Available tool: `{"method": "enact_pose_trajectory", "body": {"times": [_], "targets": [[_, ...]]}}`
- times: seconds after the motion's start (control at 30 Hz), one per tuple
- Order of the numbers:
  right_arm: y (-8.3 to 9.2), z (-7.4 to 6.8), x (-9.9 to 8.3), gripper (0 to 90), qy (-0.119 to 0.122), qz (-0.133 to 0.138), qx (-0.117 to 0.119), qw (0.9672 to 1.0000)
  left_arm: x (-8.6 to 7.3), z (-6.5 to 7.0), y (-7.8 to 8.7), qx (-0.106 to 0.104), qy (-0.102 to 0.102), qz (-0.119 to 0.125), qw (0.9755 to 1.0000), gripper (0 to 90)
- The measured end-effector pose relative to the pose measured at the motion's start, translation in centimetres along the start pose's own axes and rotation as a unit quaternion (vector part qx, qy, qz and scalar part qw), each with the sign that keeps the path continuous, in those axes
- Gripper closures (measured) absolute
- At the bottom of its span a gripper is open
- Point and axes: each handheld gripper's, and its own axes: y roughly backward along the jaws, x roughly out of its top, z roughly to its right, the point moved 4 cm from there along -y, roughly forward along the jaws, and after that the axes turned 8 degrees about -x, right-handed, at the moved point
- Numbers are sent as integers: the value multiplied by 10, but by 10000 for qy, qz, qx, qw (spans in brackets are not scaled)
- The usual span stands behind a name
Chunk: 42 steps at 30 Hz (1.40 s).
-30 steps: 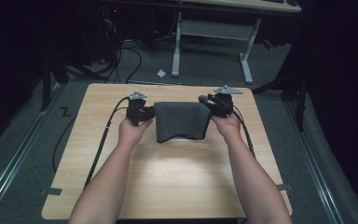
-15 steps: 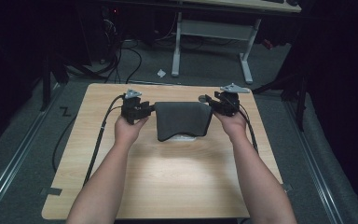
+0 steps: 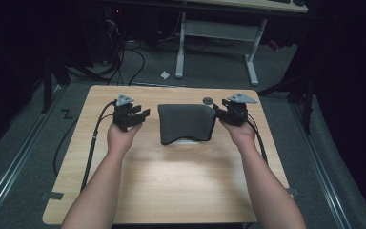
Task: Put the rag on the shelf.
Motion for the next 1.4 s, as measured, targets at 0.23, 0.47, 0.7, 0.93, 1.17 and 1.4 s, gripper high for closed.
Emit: {"method": "enact_pose_trajectory", "body": {"times": [0.23,0.47,0.7,0.93,1.17,1.4], "targets": [[17,-3,-6,506,125,122,-8,9998,-11,-1,21,-28,51,145,9999,528],[38,-5,-12,493,216,240,31,9995,-24,4,47,-52,-17,280,9996,521],[60,-12,-21,478,389,259,46,9989,-41,14,67,-125,-23,340,9993,518],[81,-22,-34,458,640,253,27,9976,-57,32,84,-357,-37,347,9988,518],[107,-37,-47,449,728,395,113,9965,-79,53,96,-591,-94,184,9980,512],[122,-58,-77,447,868,175,222,9958,-113,72,94,-658,-182,-334,9971,491]]}}
